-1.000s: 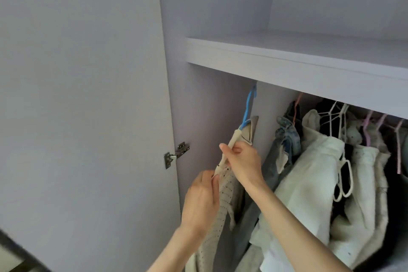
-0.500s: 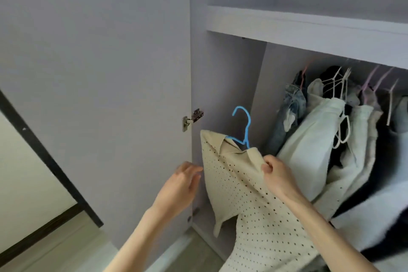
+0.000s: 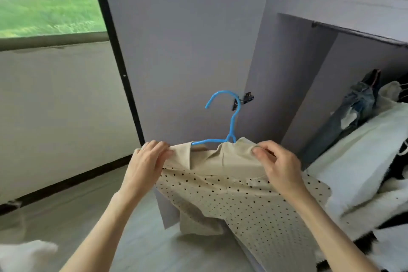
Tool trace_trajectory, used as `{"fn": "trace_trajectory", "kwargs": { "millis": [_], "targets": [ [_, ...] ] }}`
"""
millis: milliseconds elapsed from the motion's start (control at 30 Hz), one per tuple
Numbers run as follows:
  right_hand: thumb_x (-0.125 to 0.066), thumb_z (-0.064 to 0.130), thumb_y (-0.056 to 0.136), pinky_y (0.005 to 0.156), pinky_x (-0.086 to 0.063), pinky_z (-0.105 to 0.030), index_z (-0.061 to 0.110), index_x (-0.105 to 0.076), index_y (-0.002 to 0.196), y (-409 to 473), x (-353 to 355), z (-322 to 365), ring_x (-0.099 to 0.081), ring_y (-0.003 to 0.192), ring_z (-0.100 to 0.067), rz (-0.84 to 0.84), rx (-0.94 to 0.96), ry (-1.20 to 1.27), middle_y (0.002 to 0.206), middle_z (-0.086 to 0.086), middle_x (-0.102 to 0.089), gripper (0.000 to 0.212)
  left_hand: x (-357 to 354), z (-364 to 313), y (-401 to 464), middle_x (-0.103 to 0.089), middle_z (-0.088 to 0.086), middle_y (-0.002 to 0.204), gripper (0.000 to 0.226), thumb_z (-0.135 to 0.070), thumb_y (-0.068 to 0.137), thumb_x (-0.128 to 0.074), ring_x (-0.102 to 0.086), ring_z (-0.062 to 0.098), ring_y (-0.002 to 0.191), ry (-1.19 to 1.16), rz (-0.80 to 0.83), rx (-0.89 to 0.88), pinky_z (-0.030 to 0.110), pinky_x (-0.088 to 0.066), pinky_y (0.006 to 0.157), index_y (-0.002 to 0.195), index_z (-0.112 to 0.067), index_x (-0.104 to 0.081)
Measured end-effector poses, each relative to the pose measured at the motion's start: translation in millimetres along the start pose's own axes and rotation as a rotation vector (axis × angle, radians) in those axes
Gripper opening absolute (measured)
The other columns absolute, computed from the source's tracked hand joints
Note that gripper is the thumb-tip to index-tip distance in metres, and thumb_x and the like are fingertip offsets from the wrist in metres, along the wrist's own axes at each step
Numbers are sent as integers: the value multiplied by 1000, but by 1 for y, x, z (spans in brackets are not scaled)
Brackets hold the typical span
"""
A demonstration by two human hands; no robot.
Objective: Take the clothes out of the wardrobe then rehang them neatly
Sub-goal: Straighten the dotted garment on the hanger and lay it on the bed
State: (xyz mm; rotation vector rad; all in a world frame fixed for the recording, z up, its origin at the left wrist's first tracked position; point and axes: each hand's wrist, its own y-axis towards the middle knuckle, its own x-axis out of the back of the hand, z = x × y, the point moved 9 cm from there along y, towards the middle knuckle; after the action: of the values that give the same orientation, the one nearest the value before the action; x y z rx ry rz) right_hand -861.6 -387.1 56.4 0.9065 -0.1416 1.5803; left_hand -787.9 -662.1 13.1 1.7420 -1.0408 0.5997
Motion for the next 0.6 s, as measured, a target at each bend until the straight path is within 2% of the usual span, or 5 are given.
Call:
{"fn": "trace_trajectory", "kwargs": {
  "millis": [200,267,367,467,600],
  "targets": [
    [-59,38,79,57,-42,-32,20,-73,86,16,-96,66,-54,62,-16,267,203,270,69,2,-61,23,76,77,-91,-55,-15,77,18,-39,90,-55,-52,13,72,-79,-248,349,46,-45,67,87,-24,-64],
    [-63,27,82,59,-41,-29,28,-71,83,14,-134,88,-54,65,-17,377,261,347,71,-1,-62,8,100,93,-125,-57,-10,75,12,-40,88,-57,-52,13,71,-43,-303,453,46,-46,67,88,-29,-62],
    [-65,12,83,61,-40,-19,27,-70,87,3,-190,121,-54,73,-13,557,308,491,76,4,-62,16,140,107,-174,-58,-5,72,21,-45,84,-47,-51,15,68,54,-411,577,47,-45,65,93,-30,-58],
    [-65,12,82,61,-41,-13,18,-72,93,-11,-230,158,-56,75,-7,692,369,633,79,7,-64,15,176,106,-222,-64,-2,76,23,-43,82,-47,-55,17,73,169,-528,723,49,-45,68,87,-27,-63],
    [-63,16,81,63,-44,-10,14,-71,94,-34,-252,211,-60,75,-1,722,551,742,78,14,-66,15,206,79,-285,-65,-6,80,17,-37,83,-49,-59,23,74,351,-679,880,53,-46,69,87,-29,-63]
  ]
}}
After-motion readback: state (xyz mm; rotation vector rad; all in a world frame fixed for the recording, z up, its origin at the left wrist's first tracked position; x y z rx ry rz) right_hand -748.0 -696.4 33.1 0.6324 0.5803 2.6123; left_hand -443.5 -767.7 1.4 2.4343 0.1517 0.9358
